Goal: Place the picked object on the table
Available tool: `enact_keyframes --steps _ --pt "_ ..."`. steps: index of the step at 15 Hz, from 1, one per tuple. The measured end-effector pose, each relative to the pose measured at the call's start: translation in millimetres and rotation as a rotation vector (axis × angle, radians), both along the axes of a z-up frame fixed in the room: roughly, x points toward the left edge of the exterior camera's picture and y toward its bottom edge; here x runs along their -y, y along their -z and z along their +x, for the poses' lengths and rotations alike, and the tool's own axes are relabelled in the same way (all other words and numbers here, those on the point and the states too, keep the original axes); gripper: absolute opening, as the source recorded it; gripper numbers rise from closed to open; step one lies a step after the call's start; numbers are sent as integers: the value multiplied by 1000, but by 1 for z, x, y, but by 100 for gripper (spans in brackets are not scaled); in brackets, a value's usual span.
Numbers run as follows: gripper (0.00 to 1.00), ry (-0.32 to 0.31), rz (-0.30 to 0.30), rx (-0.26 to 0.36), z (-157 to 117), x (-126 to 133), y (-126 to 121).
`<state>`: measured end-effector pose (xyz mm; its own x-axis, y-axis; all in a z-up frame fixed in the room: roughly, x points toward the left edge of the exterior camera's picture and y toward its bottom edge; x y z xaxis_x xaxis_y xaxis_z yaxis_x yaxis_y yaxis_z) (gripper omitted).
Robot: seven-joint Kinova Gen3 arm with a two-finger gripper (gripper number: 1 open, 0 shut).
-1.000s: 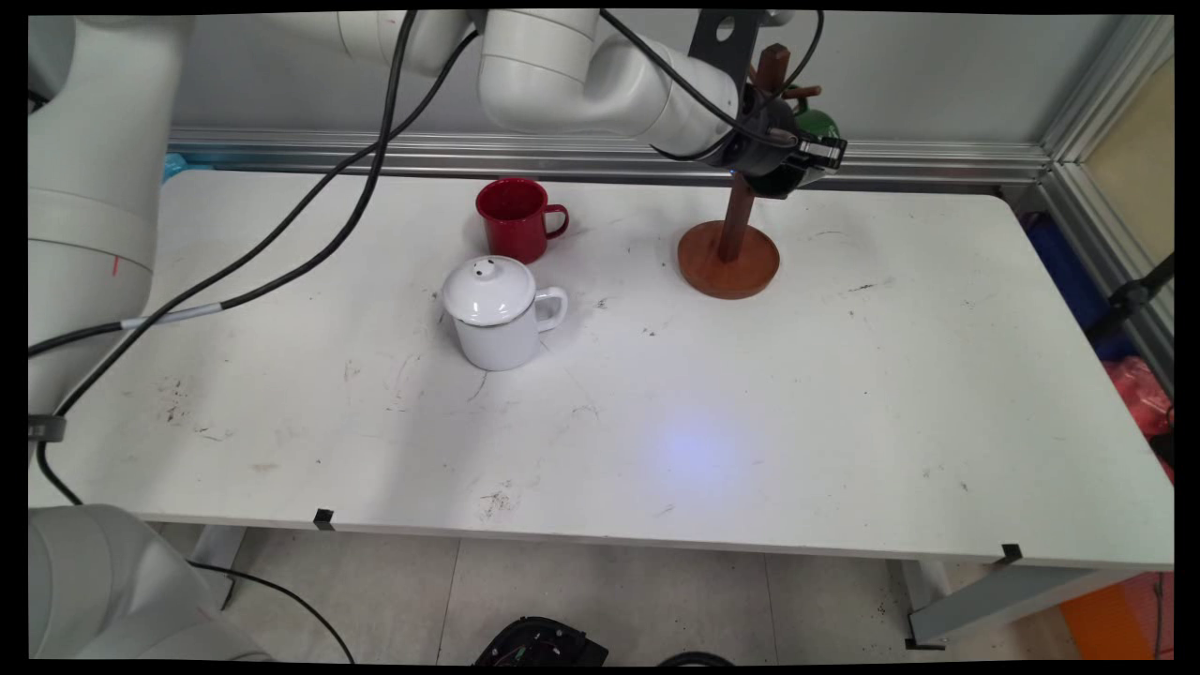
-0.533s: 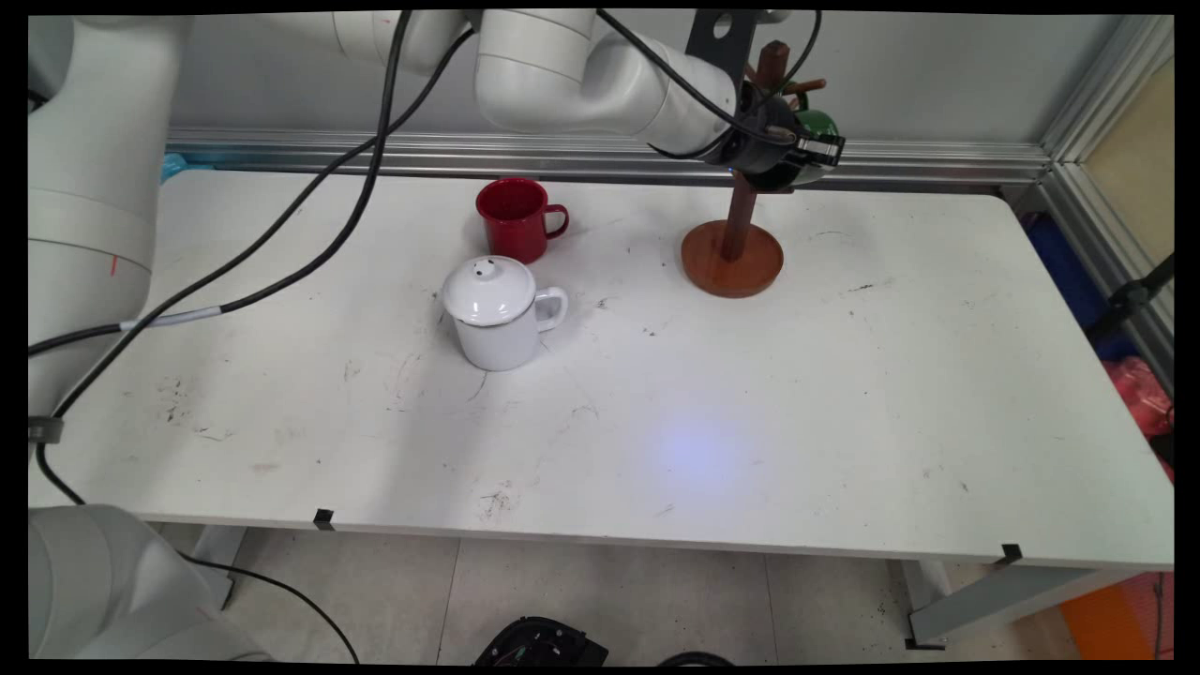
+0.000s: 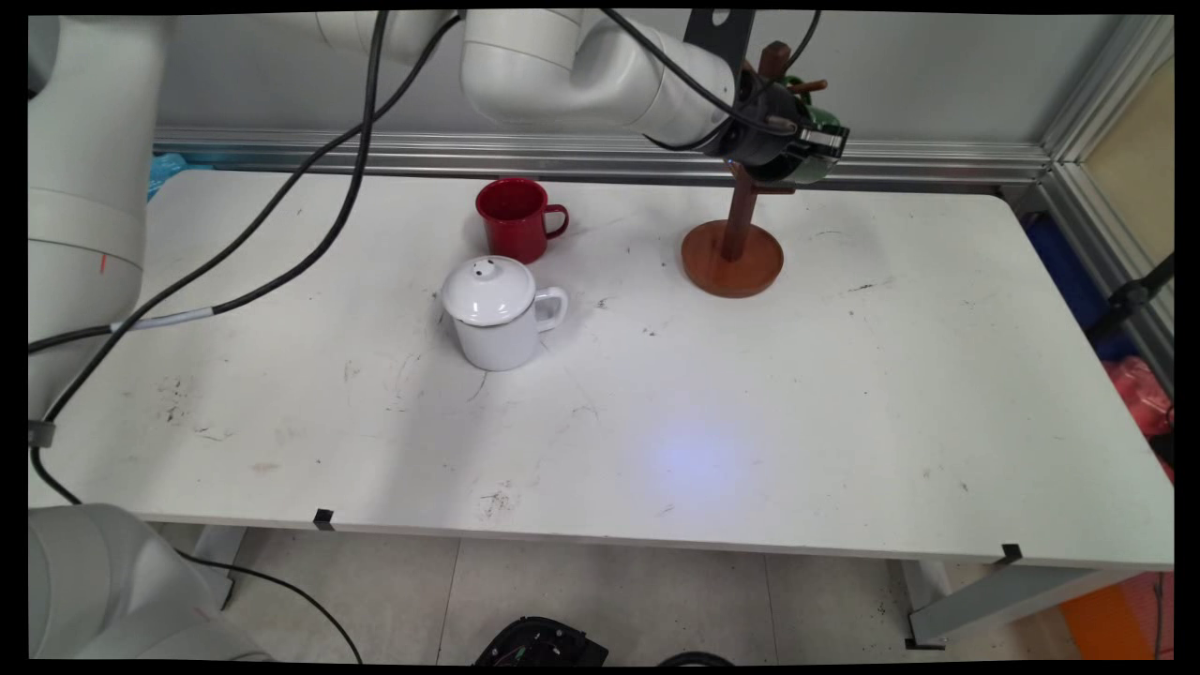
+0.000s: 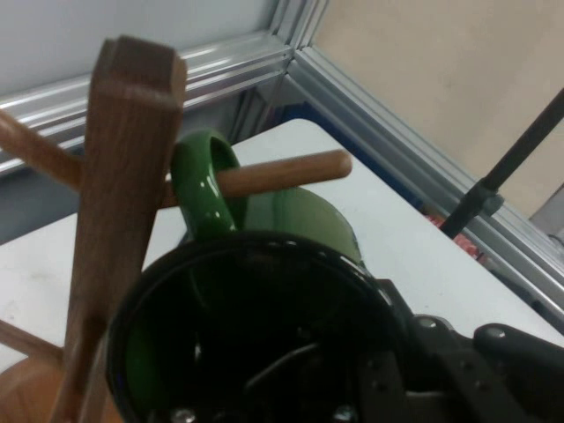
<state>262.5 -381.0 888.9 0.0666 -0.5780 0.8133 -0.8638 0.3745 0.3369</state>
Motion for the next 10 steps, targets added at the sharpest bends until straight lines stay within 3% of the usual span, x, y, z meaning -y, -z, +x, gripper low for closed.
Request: enact_keyframes --steps 10 --pt "0 45 -25 -12 -7 -11 -19"
